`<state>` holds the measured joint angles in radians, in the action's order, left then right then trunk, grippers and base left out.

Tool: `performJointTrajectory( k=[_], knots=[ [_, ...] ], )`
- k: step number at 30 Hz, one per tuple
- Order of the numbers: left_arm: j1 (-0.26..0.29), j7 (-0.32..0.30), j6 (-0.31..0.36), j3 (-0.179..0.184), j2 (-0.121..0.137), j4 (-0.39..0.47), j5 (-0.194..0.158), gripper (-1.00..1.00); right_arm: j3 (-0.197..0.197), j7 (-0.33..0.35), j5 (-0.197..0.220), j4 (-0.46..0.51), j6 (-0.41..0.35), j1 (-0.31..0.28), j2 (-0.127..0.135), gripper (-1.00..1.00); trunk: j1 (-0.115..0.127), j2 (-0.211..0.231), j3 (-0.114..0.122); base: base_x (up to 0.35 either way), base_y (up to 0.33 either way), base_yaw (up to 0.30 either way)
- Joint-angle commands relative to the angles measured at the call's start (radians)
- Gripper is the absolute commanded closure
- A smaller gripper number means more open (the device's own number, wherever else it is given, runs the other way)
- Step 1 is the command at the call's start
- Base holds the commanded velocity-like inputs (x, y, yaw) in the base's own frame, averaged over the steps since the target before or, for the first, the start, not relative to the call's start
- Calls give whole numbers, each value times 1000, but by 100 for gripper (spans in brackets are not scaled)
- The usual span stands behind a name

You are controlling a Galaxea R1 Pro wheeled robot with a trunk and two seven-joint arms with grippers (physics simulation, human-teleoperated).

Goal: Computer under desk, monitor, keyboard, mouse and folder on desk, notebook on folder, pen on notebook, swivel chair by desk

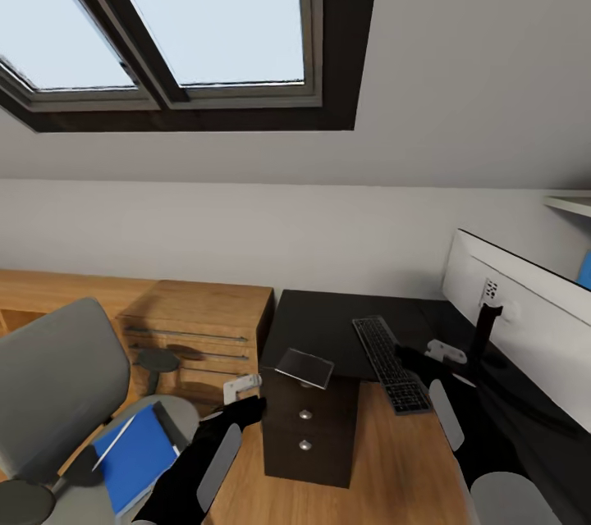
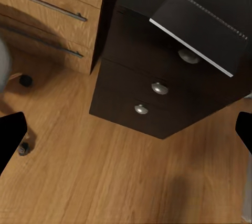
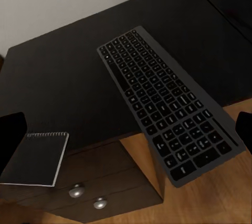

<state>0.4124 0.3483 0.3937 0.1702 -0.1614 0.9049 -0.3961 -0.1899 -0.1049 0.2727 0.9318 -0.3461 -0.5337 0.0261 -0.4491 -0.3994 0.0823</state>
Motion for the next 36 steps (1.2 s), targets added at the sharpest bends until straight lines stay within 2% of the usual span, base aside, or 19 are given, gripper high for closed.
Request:
performJointTrajectory(
  k=[1, 11, 16, 22, 23, 27, 30, 33, 34, 36],
  knots=[
    [0, 9, 2, 3, 0, 1, -10, -100, 1, -7, 10, 1, -4, 0, 0, -100, -1, -1, 0, 312, 21, -23],
    [0, 9, 2, 3, 0, 2, -10, -100, 0, -6, 9, -7, 4, 0, 3, -100, -1, -1, 8, 227, 5, -168],
    [0, 9, 3, 5, 0, 2, -10, -100, 3, -4, 4, -41, 40, 0, 3, -100, -1, -1, 14, 61, 0, -225],
    [0, 11, 4, 39, 1, 43, -10, -100, 5, -4, -42, -94, 128, 0, 3, -100, -1, -1, 20, 15, 0, -230],
    [-6, 11, 5, 49, 3, 92, -10, -100, 4, -5, -75, -121, 186, 0, 3, -100, -1, -1, 21, 4, 0, -231],
    [-37, 11, 10, 57, 7, 189, -10, -100, 2, -6, -113, -175, 278, 0, 6, -100, -1, -1, 26, 2, 0, -232],
    [-92, 11, 14, 61, 12, 311, -10, -100, 5, -6, -128, -237, 342, 0, 17, -100, -1, -1, 28, 1, 0, -203],
    [-113, 11, 15, 64, 14, 349, -10, -100, 7, -6, -130, -248, 365, 0, 19, -100, -1, -1, 30, 0, 0, -97],
    [-129, 11, 15, 84, 22, 376, -11, -100, 9, -5, -133, -258, 414, 0, 20, -100, -1, -1, 30, 0, 0, -31],
    [-134, 11, 16, 101, 29, 385, -11, -100, 10, -7, -141, -277, 444, 0, 21, -100, -1, -1, 30, 0, 0, -20]
  ],
)
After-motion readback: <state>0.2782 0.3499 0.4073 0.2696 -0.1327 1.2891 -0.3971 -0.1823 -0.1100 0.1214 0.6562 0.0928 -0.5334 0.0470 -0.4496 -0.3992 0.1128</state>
